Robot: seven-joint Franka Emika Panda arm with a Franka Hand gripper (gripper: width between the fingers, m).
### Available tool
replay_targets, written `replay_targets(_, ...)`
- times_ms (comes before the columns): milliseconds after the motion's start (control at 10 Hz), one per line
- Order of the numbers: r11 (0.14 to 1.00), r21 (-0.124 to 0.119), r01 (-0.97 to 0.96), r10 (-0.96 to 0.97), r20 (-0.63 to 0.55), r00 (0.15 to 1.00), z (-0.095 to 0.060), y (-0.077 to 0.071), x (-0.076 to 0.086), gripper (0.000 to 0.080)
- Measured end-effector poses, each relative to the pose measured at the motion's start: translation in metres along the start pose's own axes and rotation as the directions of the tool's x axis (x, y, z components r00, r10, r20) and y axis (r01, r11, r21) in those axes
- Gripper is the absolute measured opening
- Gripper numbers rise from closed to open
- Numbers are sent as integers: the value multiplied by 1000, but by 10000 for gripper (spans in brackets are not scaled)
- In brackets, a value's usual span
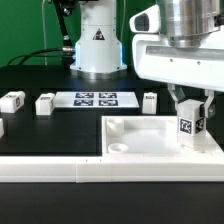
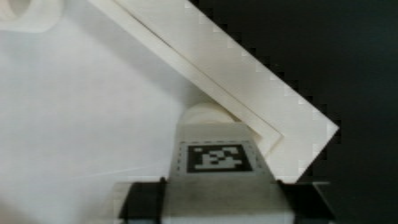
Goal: Assemble square table
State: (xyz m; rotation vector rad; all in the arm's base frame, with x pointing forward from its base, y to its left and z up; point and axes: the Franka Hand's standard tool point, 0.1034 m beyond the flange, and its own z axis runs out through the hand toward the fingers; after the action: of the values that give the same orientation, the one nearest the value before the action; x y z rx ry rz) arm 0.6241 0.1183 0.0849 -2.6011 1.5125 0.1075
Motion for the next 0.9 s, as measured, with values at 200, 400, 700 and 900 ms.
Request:
replay_targets(200, 998, 0, -57, 57, 10, 998, 0, -1, 1, 293)
replay_targets(400, 999, -1, -45, 45, 10, 999, 0, -1, 0, 294)
replay_targets(700, 996, -1, 95, -95, 12, 995, 1, -1, -2, 624)
replay_targets(900, 934, 3, 357, -357, 10, 934, 2, -1, -3, 642)
